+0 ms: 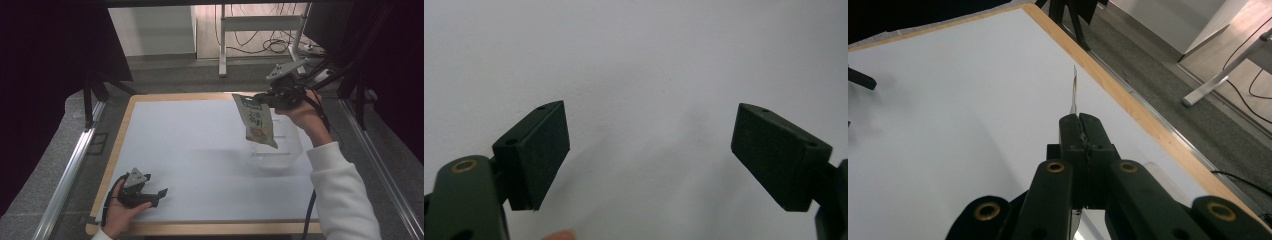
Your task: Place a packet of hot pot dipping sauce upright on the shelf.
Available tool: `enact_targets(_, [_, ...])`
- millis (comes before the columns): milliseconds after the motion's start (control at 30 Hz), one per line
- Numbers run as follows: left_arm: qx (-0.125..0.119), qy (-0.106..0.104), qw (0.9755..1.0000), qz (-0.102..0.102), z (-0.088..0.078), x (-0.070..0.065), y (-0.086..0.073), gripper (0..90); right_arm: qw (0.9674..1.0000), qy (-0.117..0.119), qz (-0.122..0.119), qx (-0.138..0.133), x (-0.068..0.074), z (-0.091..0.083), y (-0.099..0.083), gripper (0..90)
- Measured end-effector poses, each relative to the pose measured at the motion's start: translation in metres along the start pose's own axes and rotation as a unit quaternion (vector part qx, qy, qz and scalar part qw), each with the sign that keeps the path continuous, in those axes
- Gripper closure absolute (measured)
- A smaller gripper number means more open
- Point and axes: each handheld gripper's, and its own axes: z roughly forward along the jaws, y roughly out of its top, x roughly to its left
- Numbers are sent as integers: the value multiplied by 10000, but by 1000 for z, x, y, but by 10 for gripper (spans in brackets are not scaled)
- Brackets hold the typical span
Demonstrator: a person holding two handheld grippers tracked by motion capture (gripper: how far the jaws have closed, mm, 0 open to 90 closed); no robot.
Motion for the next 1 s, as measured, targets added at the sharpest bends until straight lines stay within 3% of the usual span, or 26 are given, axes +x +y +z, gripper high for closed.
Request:
enact_targets(500, [19, 1, 10000, 7, 0, 0, 0, 157, 9996, -142, 249, -21, -26, -7, -13, 897])
enact_targets(600, [23, -1, 10000, 3, 1, 0, 0, 157, 9997, -136, 207, -53, -30, -8, -15, 897])
enact_targets(1000, [17, -5, 10000, -11, 1, 1, -1, 157, 9994, -170, 312, -22, -45, -1, -24, 897])
